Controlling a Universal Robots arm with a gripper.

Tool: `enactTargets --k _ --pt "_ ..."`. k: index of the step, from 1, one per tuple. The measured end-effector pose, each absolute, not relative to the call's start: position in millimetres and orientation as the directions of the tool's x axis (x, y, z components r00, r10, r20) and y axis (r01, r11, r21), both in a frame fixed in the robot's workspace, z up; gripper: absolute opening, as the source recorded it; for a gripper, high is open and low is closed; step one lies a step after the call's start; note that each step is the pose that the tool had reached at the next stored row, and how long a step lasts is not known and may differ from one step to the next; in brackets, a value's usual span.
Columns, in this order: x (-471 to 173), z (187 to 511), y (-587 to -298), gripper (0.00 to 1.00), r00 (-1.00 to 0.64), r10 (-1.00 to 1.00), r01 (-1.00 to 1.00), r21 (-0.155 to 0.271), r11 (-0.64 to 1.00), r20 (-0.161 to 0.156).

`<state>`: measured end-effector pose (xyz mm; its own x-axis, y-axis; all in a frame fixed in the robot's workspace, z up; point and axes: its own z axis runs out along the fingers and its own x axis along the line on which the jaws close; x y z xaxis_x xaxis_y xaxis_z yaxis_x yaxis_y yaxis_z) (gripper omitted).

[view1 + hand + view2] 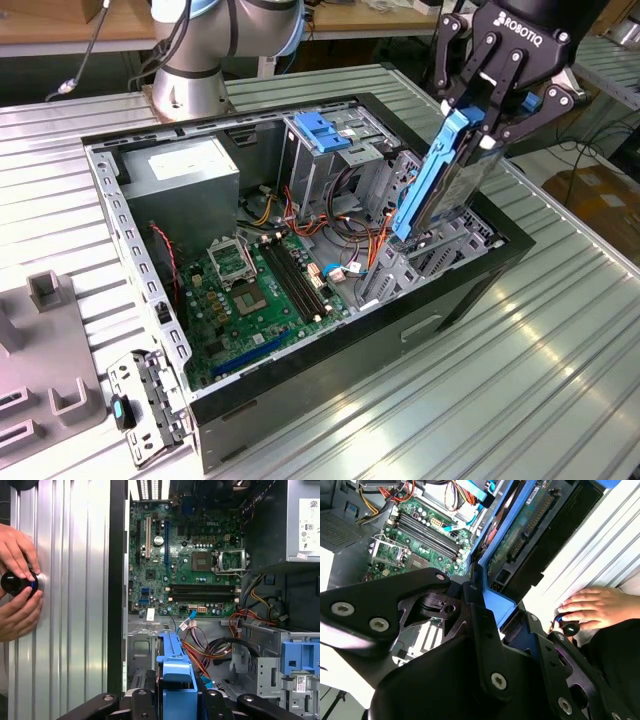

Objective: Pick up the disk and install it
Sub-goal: 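Insert the disk into the insertion slot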

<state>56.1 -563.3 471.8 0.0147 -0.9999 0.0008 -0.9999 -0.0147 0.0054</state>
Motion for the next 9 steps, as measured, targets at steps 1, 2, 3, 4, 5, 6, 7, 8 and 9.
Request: enactTargets --k 1,2,3,4,5,6,7,8,9 --pt "57.4 471.4 -563.3 0.37 0.015 -1.000 -1.000 0.005 -0.015 0.001" --pt "58.3 470.7 -563.3 0.37 0.015 -1.000 -1.000 0.005 -0.015 0.001" --pt "58.9 469.8 -563.3 0.37 0.015 -1.000 -1.000 0.005 -0.015 0.001" --pt "59.2 468.6 -563.3 0.37 0.015 -1.000 -1.000 0.005 -0.015 0.001" --pt "59.6 467.2 -563.3 0.37 0.015 -1.000 -1.000 0.005 -0.015 0.001" --pt "60.1 465.6 -563.3 0.37 0.014 -1.000 -1.000 0.005 -0.014 0.001" --pt "60.5 464.4 -563.3 0.37 0.012 -1.000 -1.000 0.005 -0.012 0.001" --pt "61.1 462.8 -563.3 0.37 0.007 -1.000 -1.000 0.005 -0.007 0.001" --pt "61.4 461.8 -563.6 0.37 0.005 -1.000 -1.000 0.005 -0.005 0.001"
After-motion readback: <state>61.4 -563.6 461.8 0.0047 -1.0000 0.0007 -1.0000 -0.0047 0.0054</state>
